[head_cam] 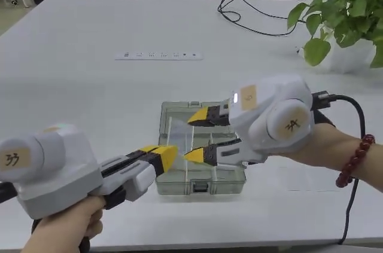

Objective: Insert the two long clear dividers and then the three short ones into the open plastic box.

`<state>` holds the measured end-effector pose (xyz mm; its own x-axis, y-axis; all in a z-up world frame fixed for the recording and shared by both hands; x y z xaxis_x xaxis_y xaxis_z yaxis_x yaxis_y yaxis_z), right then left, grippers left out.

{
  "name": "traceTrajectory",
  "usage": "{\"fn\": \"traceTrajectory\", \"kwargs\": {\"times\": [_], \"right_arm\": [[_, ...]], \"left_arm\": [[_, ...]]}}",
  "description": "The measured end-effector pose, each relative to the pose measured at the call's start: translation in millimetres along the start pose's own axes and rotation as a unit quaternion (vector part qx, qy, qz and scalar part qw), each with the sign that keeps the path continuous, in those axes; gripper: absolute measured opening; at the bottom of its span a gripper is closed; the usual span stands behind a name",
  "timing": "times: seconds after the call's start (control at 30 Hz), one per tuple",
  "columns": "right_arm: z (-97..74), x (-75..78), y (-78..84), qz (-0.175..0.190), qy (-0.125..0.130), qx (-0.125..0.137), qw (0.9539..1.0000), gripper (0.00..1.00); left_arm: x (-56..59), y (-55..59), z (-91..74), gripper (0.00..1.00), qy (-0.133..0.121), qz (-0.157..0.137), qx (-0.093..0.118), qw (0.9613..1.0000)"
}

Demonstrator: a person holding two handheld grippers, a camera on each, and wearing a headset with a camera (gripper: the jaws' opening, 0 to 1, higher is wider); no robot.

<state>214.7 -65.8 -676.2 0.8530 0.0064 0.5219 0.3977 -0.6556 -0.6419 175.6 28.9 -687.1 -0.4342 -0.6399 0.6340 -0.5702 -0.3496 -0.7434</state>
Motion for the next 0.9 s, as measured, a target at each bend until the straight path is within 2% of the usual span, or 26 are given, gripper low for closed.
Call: {"fn": "traceTrajectory", "kwargs": {"times": [0.03,0.1,0.17,0.33,0.47,0.57,0.63,0.7,0.73,0.9], "right_arm": [[0.0,0.1,-0.1,0.0,0.003,0.0,1.0,0.32],[-0.9,0.7,-0.8,0.002,0.007,0.003,1.0,0.32],[-2.1,1.3,-1.9,0.004,0.011,0.006,0.9999,0.33],[-3.6,1.1,-4.6,0.008,0.02,0.013,0.9997,0.33],[-4.1,-1.6,-5.2,0.006,0.022,0.016,0.9996,0.33],[-4.5,-3.8,-5.3,0.012,0.019,0.019,0.9996,0.34],[-5.9,-5.3,-6.0,0.033,0.015,0.027,0.999,0.35],[-8.1,-4.3,-6.7,0.053,0.014,0.037,0.9978,0.36],[-9.2,-4.0,-8.0,0.075,0.012,0.048,0.996,0.36],[-14.0,1.0,-10.4,0.115,0.005,0.07,0.9909,0.36]], "left_arm": [[0.0,-0.5,0.2,0.0,0.001,-0.024,0.0,0.9997],[-1.0,-2.1,-0.3,0.0,0.003,-0.053,0.005,0.9986],[-2.4,-3.6,-1.4,0.0,0.007,-0.07,0.009,0.9975],[-1.5,-5.4,-3.2,0.0,0.007,-0.08,0.01,0.9968],[-1.3,-5.2,-5.0,0.0,0.004,-0.076,0.004,0.9971],[-1.7,-4.8,-6.3,0.0,0.001,-0.062,-0.002,0.9981],[-1.7,-5.0,-7.4,0.0,0.002,-0.054,-0.005,0.9985],[-2.5,-4.6,-8.8,0.0,-0.003,-0.034,-0.013,0.9993],[-3.6,-4.2,-9.7,0.0,-0.005,-0.022,-0.019,0.9996],[-5.0,-4.2,-12.6,0.0,-0.002,0.005,-0.029,0.9996]]}}
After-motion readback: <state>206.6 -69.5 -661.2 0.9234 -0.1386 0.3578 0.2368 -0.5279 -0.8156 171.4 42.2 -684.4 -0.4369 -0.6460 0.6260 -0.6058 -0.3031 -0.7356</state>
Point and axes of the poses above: the centre of the closed fingertips' face, and the gripper's own axes: z roughly forward along the fingers, x roughly to its right, y roughly out of its underside, the point moved 6 cm from there along -z, roughly backward along the fingers, and after that the axes turned 10 degrees about -z, right-handed, at the moved point
